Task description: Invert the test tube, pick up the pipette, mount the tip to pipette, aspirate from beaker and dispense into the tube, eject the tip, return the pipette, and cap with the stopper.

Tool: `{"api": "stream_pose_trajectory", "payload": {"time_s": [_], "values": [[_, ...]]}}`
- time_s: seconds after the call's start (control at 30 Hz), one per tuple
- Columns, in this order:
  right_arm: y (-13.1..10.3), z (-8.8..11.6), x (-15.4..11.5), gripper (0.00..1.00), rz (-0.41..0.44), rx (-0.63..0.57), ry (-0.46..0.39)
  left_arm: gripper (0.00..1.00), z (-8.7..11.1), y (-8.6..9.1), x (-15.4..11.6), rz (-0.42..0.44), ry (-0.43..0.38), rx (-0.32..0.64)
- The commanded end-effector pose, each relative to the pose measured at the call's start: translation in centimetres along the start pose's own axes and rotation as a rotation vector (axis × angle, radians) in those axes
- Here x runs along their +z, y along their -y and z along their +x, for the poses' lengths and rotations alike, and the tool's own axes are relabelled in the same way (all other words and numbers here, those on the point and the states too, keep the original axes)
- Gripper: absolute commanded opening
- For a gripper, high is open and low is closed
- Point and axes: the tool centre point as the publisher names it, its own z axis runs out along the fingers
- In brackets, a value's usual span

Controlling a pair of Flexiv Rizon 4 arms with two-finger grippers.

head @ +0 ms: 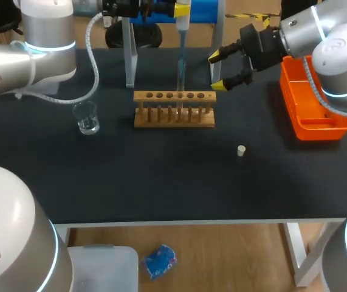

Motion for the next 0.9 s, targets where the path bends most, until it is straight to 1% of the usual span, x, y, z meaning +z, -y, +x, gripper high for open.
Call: {"api": "stream_pose_trajectory", "payload": {"time_s": [0.03,0.17,0.43,0.9], "values": [[0.0,0.0,0.0,1.0,0.0,0.0,0.001,0.0,0.6,1.1,-0.2,-0.02,0.023,-0.001],[0.0,0.0,0.0,1.0,0.0,0.0,0.001,0.0,0.8,2.2,-0.4,-0.015,0.028,0.011],[0.0,0.0,0.0,1.0,0.0,0.0,0.001,0.0,1.1,3.6,-0.3,-0.019,0.031,0.029],[0.0,0.0,0.0,1.0,0.0,0.0,0.001,0.0,1.8,6.8,0.0,-0.044,0.024,0.07]]}}
